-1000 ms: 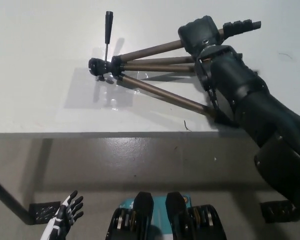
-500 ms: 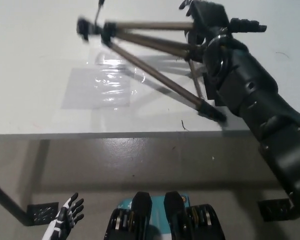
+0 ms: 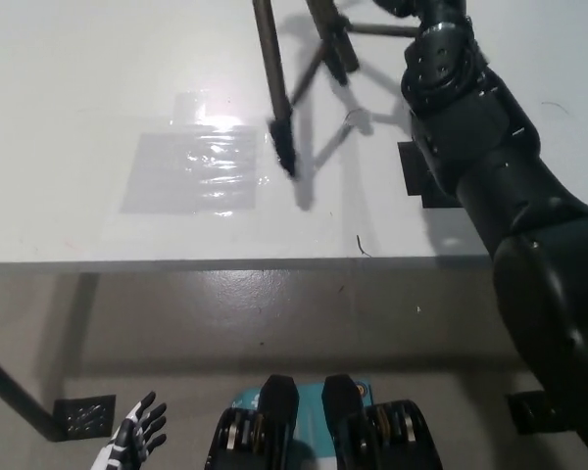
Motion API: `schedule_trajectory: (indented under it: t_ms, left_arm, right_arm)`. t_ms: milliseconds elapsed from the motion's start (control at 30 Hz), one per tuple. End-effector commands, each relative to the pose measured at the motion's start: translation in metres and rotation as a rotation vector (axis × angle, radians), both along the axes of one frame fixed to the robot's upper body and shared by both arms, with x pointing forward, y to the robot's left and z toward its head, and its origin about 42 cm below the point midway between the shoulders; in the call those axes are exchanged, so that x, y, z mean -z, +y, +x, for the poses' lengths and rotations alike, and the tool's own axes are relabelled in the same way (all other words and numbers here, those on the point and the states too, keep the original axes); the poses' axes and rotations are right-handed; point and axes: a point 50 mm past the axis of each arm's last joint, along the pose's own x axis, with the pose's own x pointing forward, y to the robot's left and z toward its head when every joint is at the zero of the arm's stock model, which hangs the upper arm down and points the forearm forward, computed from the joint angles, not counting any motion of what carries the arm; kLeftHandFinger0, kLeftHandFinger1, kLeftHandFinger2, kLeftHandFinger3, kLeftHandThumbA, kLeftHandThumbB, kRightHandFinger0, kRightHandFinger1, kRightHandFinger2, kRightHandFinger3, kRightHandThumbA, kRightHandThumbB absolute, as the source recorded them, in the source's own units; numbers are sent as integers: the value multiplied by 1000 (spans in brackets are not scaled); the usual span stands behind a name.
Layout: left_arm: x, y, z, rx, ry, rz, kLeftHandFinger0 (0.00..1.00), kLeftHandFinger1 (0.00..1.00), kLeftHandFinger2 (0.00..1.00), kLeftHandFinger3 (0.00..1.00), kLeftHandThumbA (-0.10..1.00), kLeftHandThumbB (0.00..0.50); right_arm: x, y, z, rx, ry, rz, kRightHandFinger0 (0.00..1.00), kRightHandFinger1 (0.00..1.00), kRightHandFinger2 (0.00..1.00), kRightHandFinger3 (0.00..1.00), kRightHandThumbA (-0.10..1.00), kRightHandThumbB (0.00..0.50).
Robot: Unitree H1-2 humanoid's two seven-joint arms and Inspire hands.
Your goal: A tripod lies near the right hand side of the table and the robot grab a leg of the tripod using its right hand and put it up right.
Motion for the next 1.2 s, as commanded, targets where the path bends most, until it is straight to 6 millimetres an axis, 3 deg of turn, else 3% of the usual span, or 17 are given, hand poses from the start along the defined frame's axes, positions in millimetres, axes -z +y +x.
schedule_trajectory:
  t_ms: [0,100,133,167,333,367,400,433,567,633,733,833,967,1067,1167]
  left_arm:
    - [-5,-2,-7,46,-39,7,1000,1000,1000,1000,1000,269]
    - [-4,-4,-6,41,-41,7,1000,1000,1000,1000,1000,277]
    - [-3,-4,-7,38,-32,3,1000,1000,1000,1000,1000,274]
    - [-3,-5,-8,37,-29,2,1000,1000,1000,1000,1000,275]
    - [2,-7,-14,28,-20,-13,1000,1000,1000,1000,1000,269]
    - [2,-7,-14,28,-20,-13,1000,1000,1000,1000,1000,270]
    - [2,-7,-17,29,-15,-7,1000,1000,1000,1000,1000,270]
    - [4,-5,-22,30,-10,3,1000,1000,1000,1000,1000,263]
    - [2,-6,-27,36,0,-1,1000,1000,1000,1000,1000,260]
    - [-1,-6,-25,41,7,-7,1000,1000,1000,1000,1000,269]
    - [-2,-7,-27,40,4,-4,1000,1000,1000,1000,1000,241]
    - [4,-6,-33,33,9,-5,1000,1000,1000,1000,1000,278]
    - [4,-6,-32,30,6,-9,1000,1000,1000,1000,1000,256]
    - [0,-6,-31,36,12,-2,1000,1000,1000,1000,1000,248]
    - [1,-3,-30,38,7,-2,1000,1000,1000,1000,1000,251]
  right_arm:
    - [-104,17,-11,26,-334,388,0,0,351,385,-100,89]
    - [-83,17,-11,49,-323,372,0,0,322,406,-100,93]
    - [-63,19,-11,44,-301,403,0,0,326,412,-100,83]
    - [-56,20,-11,44,-292,406,0,0,330,413,-100,81]
    - [24,19,-17,81,-171,425,0,0,345,400,-100,106]
    - [26,19,-17,81,-169,426,0,0,346,399,-100,106]
    - [39,19,-19,88,-153,429,0,0,340,391,-100,109]
    - [64,17,-23,91,-118,440,0,0,321,382,-100,93]
    - [102,9,-32,98,-90,414,0,0,296,375,-100,69]
    - [114,6,-35,106,-79,407,0,0,308,385,-100,76]
    - [140,4,-44,146,-41,366,0,0,272,344,-100,100]
    - [173,6,-57,139,12,365,0,0,289,376,-100,90]
    - [192,5,-64,131,66,376,0,0,321,431,-100,94]
    - [193,5,-65,110,63,344,0,24,392,505,-100,100]
    - [188,7,-63,82,37,304,0,28,396,519,-100,95]
